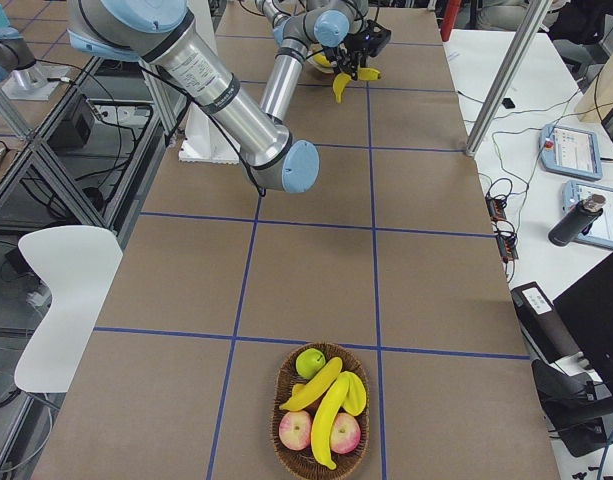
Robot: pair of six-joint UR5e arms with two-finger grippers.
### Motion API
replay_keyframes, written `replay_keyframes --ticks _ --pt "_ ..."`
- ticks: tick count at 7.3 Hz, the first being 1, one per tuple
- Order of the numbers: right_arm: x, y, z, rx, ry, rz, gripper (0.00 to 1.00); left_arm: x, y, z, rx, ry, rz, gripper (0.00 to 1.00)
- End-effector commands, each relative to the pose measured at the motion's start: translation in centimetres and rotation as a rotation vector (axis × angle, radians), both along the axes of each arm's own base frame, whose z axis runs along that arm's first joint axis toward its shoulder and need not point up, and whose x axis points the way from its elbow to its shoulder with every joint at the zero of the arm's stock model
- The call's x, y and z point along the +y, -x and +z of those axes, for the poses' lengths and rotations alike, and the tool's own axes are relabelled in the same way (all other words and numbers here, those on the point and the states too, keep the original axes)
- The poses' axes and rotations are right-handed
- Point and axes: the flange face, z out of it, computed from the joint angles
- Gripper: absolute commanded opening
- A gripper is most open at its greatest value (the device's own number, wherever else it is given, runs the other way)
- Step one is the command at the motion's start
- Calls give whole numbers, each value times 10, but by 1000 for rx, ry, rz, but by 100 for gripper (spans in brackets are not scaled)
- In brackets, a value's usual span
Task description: Transfer all bananas from basket to plate
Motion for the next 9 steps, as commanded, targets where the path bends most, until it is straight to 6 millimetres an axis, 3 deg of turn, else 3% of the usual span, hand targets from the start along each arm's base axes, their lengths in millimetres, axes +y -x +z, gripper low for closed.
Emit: replay_keyframes --ticks 1,3,4,6,7,8,9 --pt "2 2 -1 -2 -7 -12 0 2 0 -3 18 -12 3 95" --pt "6 3 -3 -6 -18 -22 0 5 -2 -3 19 -13 9 91" --pt "7 1 -4 -9 -29 -28 0 6 -4 -4 21 -13 12 82" --pt "12 -2 -8 -18 -43 -33 0 7 -3 -6 23 -15 12 44" --pt "13 -3 -9 -18 -56 -41 0 8 -2 -8 35 -21 14 3" --pt "12 -3 -9 -13 -78 -51 15 10 -3 -7 41 -27 17 0" --pt "16 -8 -11 -19 -100 -47 99 10 -3 -7 40 -25 17 0"
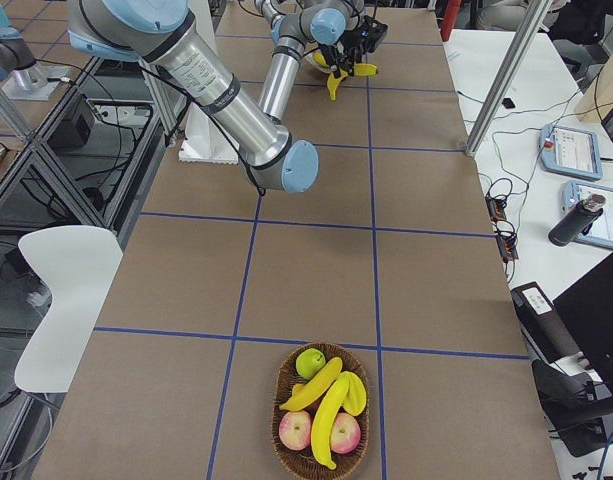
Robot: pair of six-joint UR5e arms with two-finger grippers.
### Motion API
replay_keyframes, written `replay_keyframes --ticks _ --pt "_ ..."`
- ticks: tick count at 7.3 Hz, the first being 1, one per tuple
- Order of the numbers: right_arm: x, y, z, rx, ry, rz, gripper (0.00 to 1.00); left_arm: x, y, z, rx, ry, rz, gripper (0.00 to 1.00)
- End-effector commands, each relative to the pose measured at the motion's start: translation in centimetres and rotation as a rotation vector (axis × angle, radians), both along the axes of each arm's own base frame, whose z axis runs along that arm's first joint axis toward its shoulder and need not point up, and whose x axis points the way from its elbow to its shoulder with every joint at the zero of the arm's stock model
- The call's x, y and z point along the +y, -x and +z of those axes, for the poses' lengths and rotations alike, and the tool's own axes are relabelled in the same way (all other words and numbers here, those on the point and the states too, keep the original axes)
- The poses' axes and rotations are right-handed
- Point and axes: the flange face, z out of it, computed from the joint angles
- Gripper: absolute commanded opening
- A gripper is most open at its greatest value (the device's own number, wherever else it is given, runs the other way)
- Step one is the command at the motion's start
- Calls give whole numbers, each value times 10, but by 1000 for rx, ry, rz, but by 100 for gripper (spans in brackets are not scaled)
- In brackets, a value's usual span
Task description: Transfer all bananas from basket to plate
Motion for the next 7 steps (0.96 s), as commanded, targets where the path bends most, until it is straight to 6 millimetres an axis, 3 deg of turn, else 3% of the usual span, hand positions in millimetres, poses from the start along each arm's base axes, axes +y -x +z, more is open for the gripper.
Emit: replay_keyframes --ticks 1,3,5,7 --pt "4 -7 -3 -3 -55 -13 100 2 -2 1 -1 1 4 0" --pt "10 -23 -7 -16 -100 -15 100 2 -2 5 -8 4 5 0" --pt "-4 -44 12 12 -125 0 100 2 -4 12 -24 19 9 0" --pt "-23 -68 62 92 -191 -35 100 4 4 62 -95 66 11 0"
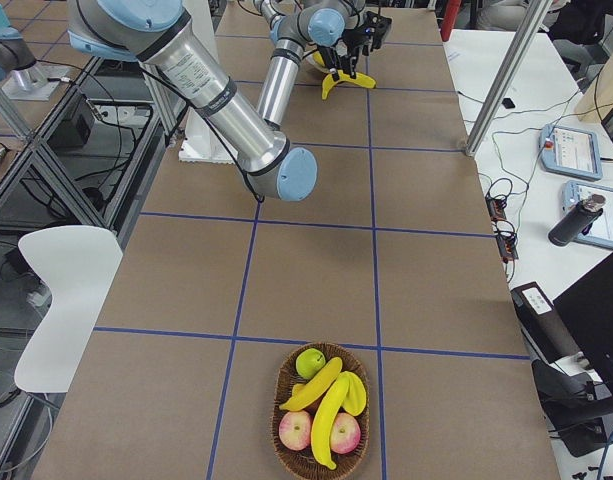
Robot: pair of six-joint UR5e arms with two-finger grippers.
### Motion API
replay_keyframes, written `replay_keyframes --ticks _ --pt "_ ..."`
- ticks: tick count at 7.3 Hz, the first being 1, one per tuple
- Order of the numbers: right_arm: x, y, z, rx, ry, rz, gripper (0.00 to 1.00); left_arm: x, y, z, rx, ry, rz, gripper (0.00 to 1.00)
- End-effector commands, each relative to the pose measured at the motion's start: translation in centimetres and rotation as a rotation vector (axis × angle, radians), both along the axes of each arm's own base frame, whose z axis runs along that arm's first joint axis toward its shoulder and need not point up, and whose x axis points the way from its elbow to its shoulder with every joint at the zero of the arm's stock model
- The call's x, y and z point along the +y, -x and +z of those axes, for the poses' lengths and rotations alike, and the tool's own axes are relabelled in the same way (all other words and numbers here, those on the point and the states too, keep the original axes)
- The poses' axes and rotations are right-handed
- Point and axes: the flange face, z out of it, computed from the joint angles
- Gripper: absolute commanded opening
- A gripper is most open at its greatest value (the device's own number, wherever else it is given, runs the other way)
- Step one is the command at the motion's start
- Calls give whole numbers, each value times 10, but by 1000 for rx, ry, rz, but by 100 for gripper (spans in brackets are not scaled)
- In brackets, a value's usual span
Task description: Transfer all bananas from basket to plate
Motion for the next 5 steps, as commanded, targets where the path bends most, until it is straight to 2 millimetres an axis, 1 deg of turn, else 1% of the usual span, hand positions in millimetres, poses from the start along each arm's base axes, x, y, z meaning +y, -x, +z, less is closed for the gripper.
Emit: replay_keyframes --ticks 1,2,3,4,5 --pt "-26 -32 55 101 -78 -35 100 7 14 56 -82 54 0 0" --pt "-42 -55 89 154 -114 -74 100 15 29 87 -126 82 0 0" --pt "-53 -79 128 208 -164 -135 100 25 46 113 -163 108 -3 0" --pt "-61 -104 158 249 -186 -156 100 28 58 132 -166 182 -11 0" --pt "-68 -127 188 303 -234 -201 100 30 74 155 -177 266 -27 0"
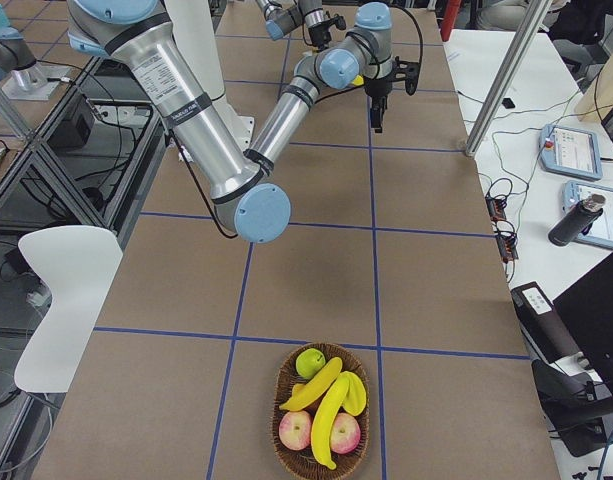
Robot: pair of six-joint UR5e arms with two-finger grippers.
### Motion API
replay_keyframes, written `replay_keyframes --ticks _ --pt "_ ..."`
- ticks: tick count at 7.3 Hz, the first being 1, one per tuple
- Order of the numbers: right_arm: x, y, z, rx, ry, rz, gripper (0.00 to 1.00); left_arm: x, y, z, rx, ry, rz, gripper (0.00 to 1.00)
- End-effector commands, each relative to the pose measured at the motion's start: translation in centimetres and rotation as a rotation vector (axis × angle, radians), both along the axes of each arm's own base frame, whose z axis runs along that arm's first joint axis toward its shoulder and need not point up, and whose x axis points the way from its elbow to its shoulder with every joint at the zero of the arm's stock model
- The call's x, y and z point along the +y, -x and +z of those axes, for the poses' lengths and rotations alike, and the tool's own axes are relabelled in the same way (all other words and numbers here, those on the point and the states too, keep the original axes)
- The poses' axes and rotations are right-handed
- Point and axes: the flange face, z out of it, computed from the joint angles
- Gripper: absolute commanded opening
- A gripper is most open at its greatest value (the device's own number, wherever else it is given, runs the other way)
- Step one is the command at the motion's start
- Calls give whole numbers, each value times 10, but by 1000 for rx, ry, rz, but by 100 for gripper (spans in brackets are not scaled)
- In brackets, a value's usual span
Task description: Transfer all bananas from basket to plate
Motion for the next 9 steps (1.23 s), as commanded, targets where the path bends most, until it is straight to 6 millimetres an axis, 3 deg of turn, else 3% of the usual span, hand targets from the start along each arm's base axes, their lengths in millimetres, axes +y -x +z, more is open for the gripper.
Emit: replay_keyframes --ticks 1,3,4,7,8,9 --pt "-13 -61 70 89 -76 -110 100 15 40 57 -63 129 -12 0" --pt "-20 -122 130 140 -148 -222 100 10 108 112 -129 238 20 0" --pt "-24 -135 147 149 -152 -248 100 6 145 135 -140 298 32 0" --pt "-23 -138 153 152 -148 -249 100 -12 189 166 -142 382 3 0" --pt "-23 -138 153 154 -148 -248 100 -23 221 178 -126 413 4 0" --pt "-23 -138 153 153 -149 -247 100 -23 250 203 -147 398 27 0"
